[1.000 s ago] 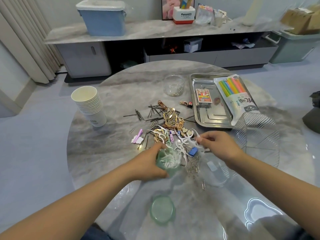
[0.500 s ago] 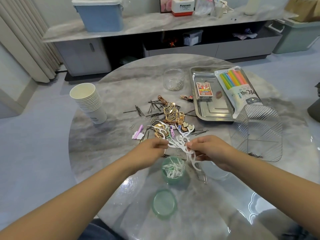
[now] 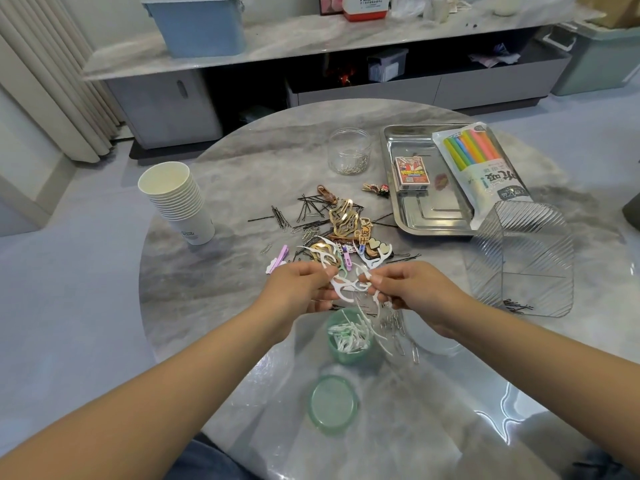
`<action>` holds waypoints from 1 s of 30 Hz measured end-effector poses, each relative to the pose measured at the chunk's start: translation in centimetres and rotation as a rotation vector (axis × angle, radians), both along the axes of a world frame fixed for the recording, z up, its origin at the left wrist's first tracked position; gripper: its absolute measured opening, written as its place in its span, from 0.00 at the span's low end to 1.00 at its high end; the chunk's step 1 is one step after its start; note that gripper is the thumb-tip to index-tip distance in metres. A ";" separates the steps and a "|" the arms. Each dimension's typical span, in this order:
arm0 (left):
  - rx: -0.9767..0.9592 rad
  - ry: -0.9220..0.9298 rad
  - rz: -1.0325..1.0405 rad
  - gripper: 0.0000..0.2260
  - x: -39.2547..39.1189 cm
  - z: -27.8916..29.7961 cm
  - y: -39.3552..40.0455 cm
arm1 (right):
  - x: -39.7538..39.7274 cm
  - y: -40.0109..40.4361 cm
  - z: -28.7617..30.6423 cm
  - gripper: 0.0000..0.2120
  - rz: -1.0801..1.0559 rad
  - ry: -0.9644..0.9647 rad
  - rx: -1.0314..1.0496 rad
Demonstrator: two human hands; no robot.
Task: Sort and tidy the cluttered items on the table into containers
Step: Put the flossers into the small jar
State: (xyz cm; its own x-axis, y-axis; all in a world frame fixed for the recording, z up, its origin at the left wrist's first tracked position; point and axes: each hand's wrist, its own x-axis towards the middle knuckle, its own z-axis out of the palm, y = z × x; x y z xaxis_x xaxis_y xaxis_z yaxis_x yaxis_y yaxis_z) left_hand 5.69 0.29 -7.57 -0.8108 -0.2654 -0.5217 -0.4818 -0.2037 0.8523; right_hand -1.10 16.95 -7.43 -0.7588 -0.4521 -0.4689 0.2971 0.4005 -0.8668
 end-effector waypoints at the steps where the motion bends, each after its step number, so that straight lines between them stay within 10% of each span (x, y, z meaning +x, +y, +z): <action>1: 0.002 0.001 -0.003 0.04 0.0 0.1 0.1 | -0.1 -0.1 0.0 0.06 0.000 0.014 0.009; 14: 0.103 0.071 -0.023 0.02 0.5 1.4 1.2 | 1.8 -0.9 1.0 0.03 -0.051 0.647 0.059; 30: 0.023 -0.047 0.041 0.06 0.1 0.8 0.0 | 1.5 0.7 1.2 0.08 0.327 0.403 0.333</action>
State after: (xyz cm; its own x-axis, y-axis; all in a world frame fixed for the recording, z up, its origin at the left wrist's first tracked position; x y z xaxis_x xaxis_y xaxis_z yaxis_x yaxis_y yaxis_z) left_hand 5.77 0.28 -6.81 -0.7739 -0.2852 -0.5654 -0.5123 -0.2430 0.8237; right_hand 0.36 17.69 -6.22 -0.7524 -0.5699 -0.3303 -0.2117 0.6840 -0.6981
